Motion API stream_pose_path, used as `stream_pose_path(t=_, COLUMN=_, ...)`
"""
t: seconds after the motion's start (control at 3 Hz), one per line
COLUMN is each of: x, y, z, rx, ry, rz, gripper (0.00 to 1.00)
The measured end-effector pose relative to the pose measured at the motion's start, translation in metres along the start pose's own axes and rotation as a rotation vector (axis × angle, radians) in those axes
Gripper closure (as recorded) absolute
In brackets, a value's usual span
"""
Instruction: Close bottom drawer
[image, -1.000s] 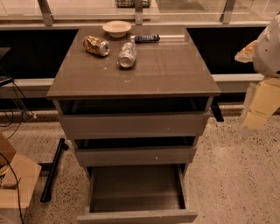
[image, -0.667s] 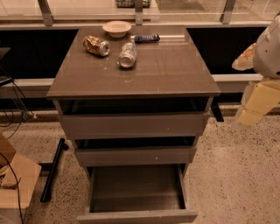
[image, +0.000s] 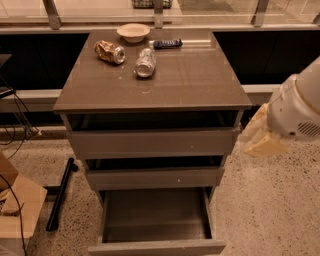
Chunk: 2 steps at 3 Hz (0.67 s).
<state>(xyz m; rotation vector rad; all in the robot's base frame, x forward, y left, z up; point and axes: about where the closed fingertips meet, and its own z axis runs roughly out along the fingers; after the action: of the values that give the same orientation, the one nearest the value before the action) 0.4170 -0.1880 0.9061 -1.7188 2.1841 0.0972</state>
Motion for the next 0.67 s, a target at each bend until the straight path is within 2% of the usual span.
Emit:
stream_pose_path(t=0.33, x=0.013, y=0.023, z=0.066, rx=-0.05, ry=-0.117, rz=0.03, gripper=0.89)
stream_pose_path(t=0.67, x=0.033, y=0.037, z=0.129, rx=-0.102, ry=-0.237, rz=0.116, gripper=1.0)
